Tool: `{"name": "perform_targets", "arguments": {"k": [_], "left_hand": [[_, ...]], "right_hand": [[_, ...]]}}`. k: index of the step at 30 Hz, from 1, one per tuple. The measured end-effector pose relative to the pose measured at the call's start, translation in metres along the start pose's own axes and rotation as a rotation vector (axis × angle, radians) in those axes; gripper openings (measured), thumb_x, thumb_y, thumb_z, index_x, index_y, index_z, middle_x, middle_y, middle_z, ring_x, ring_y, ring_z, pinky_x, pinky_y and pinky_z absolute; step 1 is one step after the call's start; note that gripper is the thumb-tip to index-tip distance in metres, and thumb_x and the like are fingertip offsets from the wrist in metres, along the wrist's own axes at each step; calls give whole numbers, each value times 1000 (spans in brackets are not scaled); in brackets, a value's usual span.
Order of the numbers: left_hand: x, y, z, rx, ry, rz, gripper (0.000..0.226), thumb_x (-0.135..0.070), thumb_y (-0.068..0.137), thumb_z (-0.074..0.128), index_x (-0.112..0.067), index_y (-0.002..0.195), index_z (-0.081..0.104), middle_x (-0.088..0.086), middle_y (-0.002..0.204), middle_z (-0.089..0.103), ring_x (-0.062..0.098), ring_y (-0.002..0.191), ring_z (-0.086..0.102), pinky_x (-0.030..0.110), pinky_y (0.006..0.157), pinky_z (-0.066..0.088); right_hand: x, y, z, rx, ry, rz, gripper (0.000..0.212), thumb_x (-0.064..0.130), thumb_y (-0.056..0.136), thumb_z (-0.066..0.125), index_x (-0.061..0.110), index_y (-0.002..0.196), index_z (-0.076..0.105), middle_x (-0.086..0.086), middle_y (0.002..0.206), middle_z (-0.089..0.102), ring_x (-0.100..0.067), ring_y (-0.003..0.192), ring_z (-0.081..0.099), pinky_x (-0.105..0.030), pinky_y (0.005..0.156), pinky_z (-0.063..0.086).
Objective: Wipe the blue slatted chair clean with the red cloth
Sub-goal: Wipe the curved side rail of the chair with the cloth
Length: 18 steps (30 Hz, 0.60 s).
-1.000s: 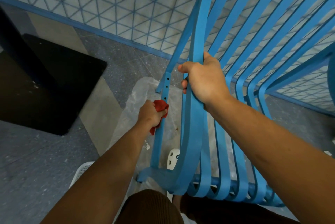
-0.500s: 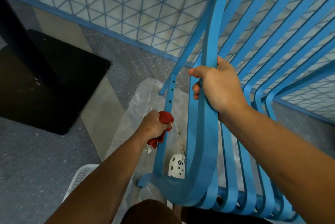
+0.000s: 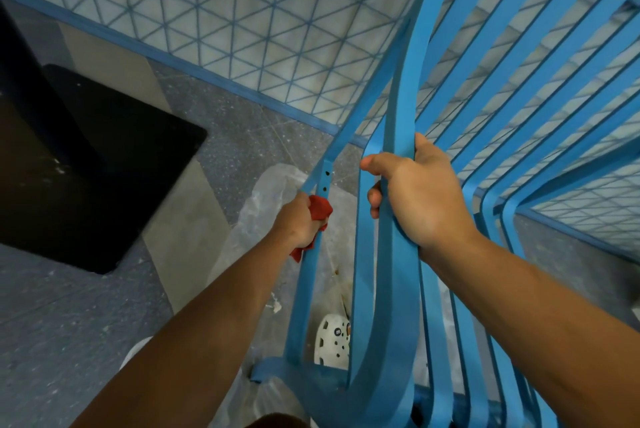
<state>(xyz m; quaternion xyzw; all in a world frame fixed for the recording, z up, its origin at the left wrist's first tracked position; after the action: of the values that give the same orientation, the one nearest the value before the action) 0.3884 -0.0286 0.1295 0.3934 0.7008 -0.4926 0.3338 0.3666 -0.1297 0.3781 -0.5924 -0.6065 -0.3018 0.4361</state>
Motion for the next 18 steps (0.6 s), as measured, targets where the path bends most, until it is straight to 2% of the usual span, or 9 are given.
{"name": "perform_targets", "arguments": {"k": [4,6,8,11,14,18], "left_hand": [[18,-29,6,65,-30,35,12,-35,96,63,-25,97,56,-3,87,69,12,73,67,23,56,50],[32,-49,7,100,-41,45,17,-29,94,68,-28,88,52,-4,85,69,7,72,67,18,57,48],[45,-70,10,155,-40,49,18,-22,94,68,-25,89,52,-4,84,68,2,70,66,13,58,48],[61,-90,15,189,-16,43,17,-22,91,70,-25,90,53,-4,85,69,9,75,70,22,66,55],[61,-90,15,204,23,52,23,-24,89,73,-28,88,51,-5,86,67,11,79,70,25,68,56],[40,-68,8,89,29,107,30,-22,88,77,-26,90,47,-8,85,61,3,73,60,16,57,43]], "right_hand": [[1,-1,1,-5,8,10,12,7,91,65,13,95,56,0,62,55,-16,45,53,-33,51,51],[1,-1,0,-12,5,14,12,7,91,65,14,91,55,3,59,53,-17,47,54,-35,52,52],[1,-1,0,-16,-8,12,12,8,90,66,15,91,55,4,57,52,-18,48,55,-38,55,53],[1,-2,0,-17,-14,17,12,9,91,66,16,91,55,2,59,52,-17,48,54,-37,55,53],[0,-2,-1,-18,1,27,14,8,90,66,15,92,54,-1,61,51,-18,48,53,-33,52,52],[1,-2,-1,-26,-19,29,15,8,89,66,15,92,54,-1,62,51,-18,48,53,-34,52,53]]}}
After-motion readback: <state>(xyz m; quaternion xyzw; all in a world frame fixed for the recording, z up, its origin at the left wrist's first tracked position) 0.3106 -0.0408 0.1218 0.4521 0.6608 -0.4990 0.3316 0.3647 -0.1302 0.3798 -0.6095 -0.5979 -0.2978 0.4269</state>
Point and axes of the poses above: each hand's wrist, its own y-axis towards the middle knuckle, its own z-axis out of the palm, x = y × z, the point moved 6 cm from there along y, towards the middle knuckle
